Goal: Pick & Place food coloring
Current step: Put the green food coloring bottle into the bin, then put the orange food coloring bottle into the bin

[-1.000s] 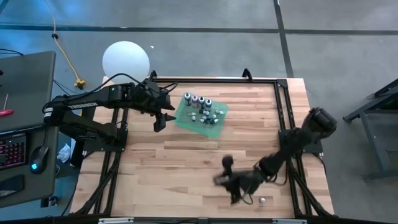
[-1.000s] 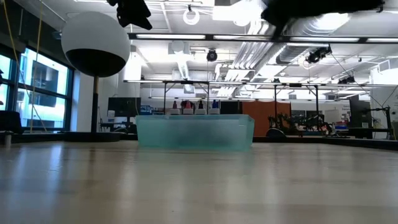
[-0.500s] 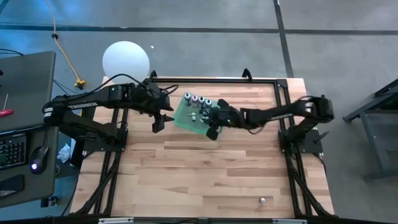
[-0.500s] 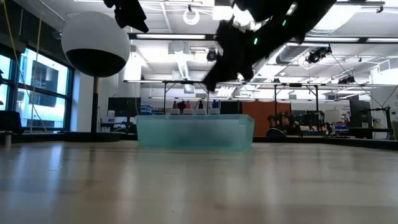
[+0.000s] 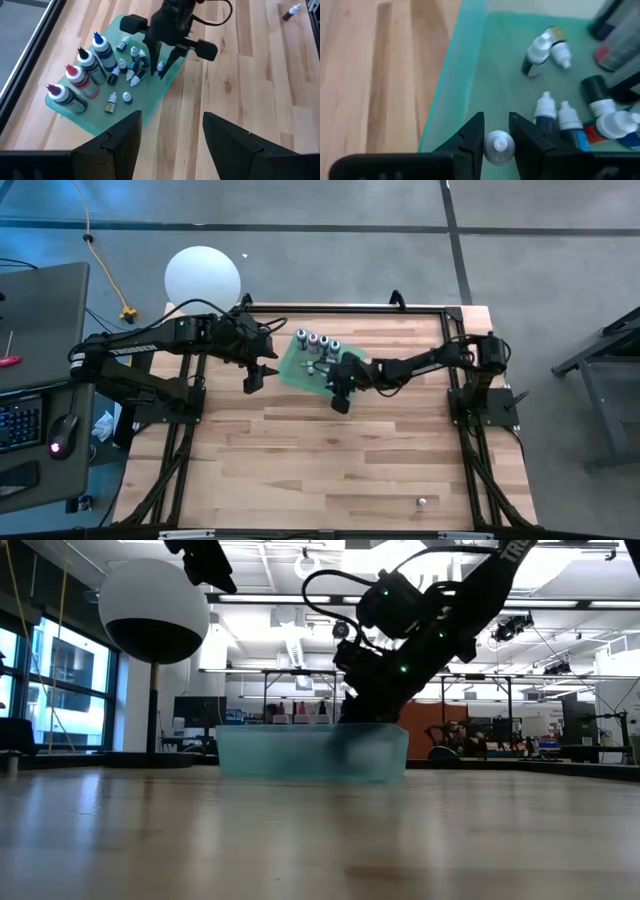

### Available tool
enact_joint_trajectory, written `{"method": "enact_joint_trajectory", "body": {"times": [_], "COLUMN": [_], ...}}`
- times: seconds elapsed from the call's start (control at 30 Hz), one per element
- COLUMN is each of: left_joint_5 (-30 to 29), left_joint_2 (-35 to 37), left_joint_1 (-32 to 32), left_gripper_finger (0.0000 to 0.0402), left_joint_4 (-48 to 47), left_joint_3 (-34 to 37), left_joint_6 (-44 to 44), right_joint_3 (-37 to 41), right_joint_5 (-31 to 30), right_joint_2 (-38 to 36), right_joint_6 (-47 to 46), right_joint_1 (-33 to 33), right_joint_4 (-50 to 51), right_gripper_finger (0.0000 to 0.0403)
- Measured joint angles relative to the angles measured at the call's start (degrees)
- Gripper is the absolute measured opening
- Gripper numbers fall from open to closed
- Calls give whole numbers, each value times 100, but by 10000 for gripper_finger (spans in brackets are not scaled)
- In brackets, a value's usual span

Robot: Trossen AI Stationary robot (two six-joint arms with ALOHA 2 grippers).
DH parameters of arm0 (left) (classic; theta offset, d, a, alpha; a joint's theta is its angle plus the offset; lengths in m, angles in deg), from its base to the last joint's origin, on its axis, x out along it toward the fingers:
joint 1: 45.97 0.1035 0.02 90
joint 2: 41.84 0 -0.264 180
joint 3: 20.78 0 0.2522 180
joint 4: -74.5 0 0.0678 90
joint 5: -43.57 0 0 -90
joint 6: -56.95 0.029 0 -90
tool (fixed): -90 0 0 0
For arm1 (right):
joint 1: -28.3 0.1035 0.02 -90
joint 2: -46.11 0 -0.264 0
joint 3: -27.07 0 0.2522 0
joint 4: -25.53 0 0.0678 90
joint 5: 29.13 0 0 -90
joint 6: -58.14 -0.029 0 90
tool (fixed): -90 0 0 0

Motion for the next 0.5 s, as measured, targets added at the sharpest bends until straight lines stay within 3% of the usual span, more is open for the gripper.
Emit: {"method": "enact_joint_trajectory", "body": {"times": [0.5], "left_joint_5": [-13], "left_joint_2": [0], "left_joint_1": [0], "left_gripper_finger": [209], "left_joint_4": [15], "left_joint_3": [0], "left_joint_6": [-2], "right_joint_3": [-3], "right_joint_5": [1], "right_joint_2": [-38], "right_joint_6": [305], "right_joint_1": [-42], "right_joint_4": [83], "right_gripper_finger": [121]}}
